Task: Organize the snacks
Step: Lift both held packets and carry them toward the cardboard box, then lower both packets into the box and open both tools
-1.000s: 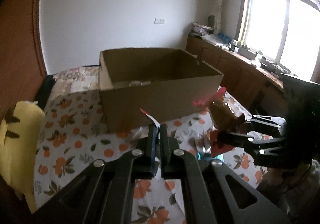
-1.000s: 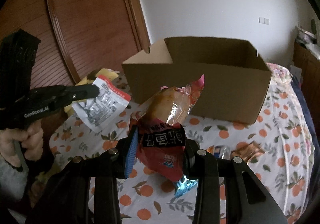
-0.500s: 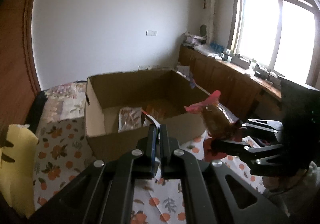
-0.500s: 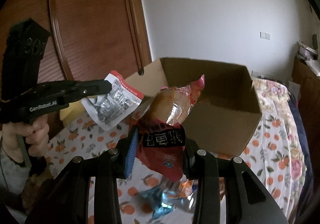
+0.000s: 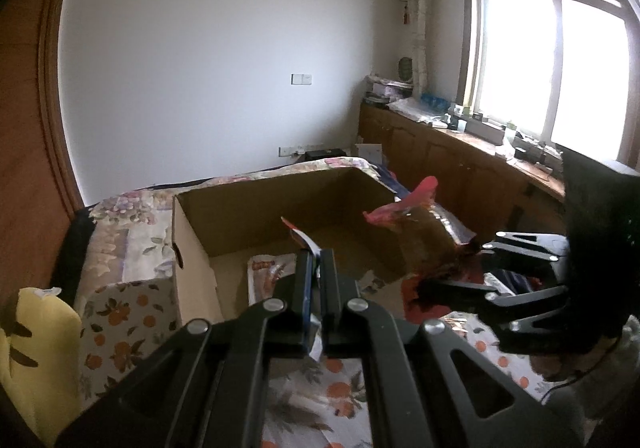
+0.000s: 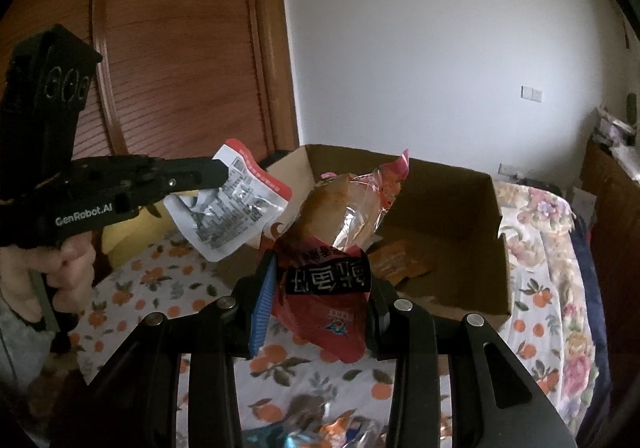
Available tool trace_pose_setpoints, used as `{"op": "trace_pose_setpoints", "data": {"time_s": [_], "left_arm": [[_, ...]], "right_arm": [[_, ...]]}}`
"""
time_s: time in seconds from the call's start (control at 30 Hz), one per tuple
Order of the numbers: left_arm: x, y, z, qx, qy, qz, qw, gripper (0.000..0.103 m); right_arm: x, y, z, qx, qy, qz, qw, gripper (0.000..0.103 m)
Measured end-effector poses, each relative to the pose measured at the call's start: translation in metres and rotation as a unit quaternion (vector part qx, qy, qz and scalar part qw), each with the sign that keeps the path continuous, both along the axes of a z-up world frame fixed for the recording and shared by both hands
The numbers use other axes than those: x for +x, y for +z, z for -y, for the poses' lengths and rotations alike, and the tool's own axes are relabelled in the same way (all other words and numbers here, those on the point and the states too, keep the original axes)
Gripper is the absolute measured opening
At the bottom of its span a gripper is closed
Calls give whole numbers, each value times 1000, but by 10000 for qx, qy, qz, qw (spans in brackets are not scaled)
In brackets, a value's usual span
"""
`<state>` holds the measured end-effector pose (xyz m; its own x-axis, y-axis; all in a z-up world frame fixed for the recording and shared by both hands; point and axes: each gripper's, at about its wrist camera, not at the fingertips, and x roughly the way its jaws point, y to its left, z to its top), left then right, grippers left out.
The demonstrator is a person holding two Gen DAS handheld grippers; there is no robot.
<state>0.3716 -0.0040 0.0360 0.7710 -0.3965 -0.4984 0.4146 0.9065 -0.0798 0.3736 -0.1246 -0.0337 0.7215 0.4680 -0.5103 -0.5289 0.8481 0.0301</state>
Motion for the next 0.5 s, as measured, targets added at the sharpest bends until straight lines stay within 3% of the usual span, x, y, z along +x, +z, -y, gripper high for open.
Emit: {"op": "trace_pose_setpoints", "data": {"time_s": [0.27,0.5], "left_arm": [[41,-7,-11,-70,177,-48,9998,0],[72,-33,-12,-63,325,-281,9991,0]], "right_arm": [[33,-6,13,71,-224,-131,9996,37],[61,-13,22,238,-404,-358,9983,37]]}}
